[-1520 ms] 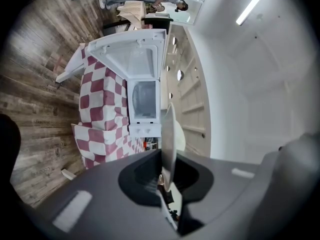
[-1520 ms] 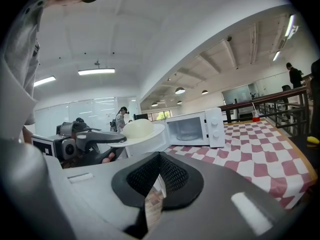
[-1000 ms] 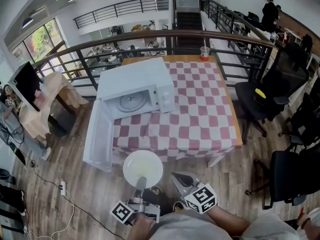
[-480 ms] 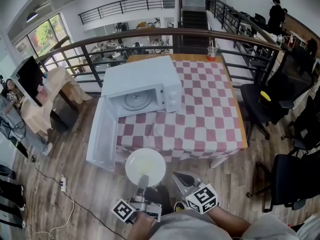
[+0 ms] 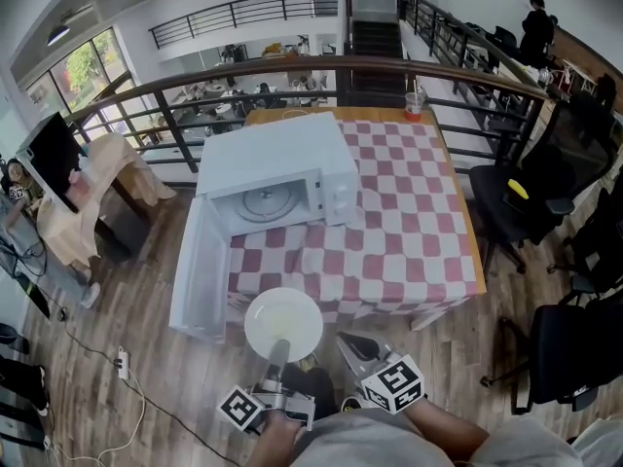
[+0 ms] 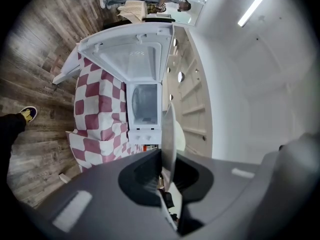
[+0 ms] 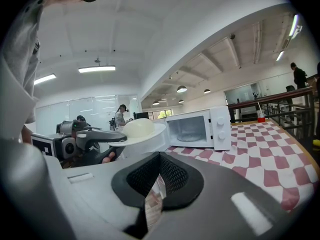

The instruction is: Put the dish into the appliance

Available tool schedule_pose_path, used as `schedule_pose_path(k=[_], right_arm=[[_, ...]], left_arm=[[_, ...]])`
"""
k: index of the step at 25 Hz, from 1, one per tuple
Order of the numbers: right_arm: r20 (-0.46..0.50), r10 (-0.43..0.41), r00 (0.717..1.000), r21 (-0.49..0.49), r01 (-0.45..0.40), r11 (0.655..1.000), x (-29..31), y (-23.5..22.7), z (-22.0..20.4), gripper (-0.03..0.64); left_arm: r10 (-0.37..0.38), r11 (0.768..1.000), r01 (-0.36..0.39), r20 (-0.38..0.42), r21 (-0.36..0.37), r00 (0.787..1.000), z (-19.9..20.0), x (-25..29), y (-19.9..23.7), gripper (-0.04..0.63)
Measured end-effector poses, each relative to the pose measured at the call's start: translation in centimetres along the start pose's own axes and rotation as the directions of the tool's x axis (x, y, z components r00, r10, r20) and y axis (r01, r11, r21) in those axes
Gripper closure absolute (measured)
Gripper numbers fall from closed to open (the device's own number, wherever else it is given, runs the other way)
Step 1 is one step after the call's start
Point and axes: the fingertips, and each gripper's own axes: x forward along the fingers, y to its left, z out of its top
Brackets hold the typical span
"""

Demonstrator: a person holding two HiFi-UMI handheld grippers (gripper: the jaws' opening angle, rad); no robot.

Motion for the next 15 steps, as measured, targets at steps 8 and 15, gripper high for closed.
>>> schedule_pose_path(k=[8, 15], right_arm=[[-0.021, -0.006, 1.000, 0.003, 0.006, 1.000, 3.8, -1.7, 0.5, 0.618], [-0.041, -0.004, 0.999, 0.008, 0.005, 1.000, 8.0, -3.6, 1.3, 0.618]], left_arm=[[0.012, 1.000, -0.012, -0.008, -0.010, 1.000, 2.8, 3.4, 0.8, 0.566], [0.037, 0.999, -0.038, -0.019, -0.019, 0.999, 5.6, 7.1, 2.0, 0.566]])
